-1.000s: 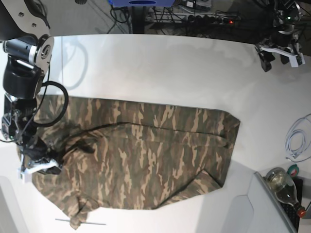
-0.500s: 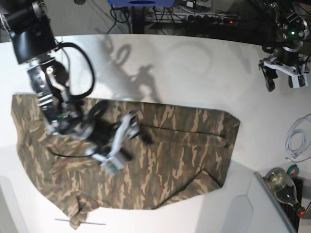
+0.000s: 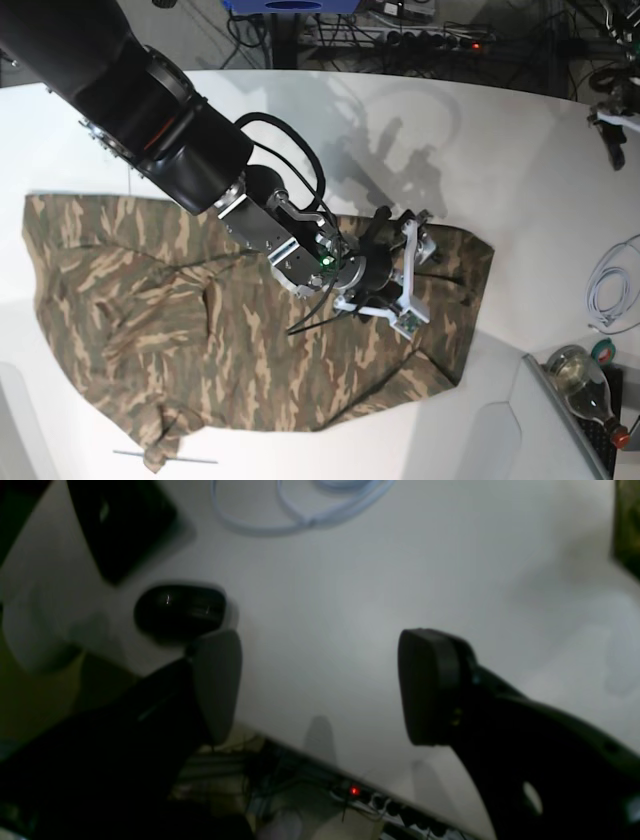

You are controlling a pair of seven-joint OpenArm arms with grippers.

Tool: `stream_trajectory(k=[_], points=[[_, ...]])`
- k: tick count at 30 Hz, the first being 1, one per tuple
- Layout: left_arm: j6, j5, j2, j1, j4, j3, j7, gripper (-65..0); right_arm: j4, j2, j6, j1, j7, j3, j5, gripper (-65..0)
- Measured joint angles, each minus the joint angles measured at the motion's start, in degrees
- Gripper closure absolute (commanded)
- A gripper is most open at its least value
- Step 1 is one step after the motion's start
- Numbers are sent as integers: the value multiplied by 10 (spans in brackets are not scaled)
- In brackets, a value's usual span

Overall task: Layout the t-shirt on the table in an organized manner, then fold the t-shirt properly
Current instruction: 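Move both grippers over the folded shirt and grasp its edge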

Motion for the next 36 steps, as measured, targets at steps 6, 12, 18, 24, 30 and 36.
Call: stream_trajectory(k=[6,12,18,24,30,36], points=[[-16,122,5,-67,-8,160,13,-462,117,55,-29,-82,-4,101,3,-423],[-4,219,51,-236,-7,230,216,-462,301,174,-44,-213,-66,250,-7,-423],[0,220,168,-335,14,232,296,-461,368,216,-33,-299,-66,340,1,-425],[187,95,190,-338,-33,231,265,-308,373,234,-34,-331,-64,374,1,-426],[277,-71,175,-291,-54,237,193,-244,370,242,7,-335,-63,382,2,-426],[276,-70,173,-301,-112,233,145,-244,370,238,9,-336,-63,382,1,-426]])
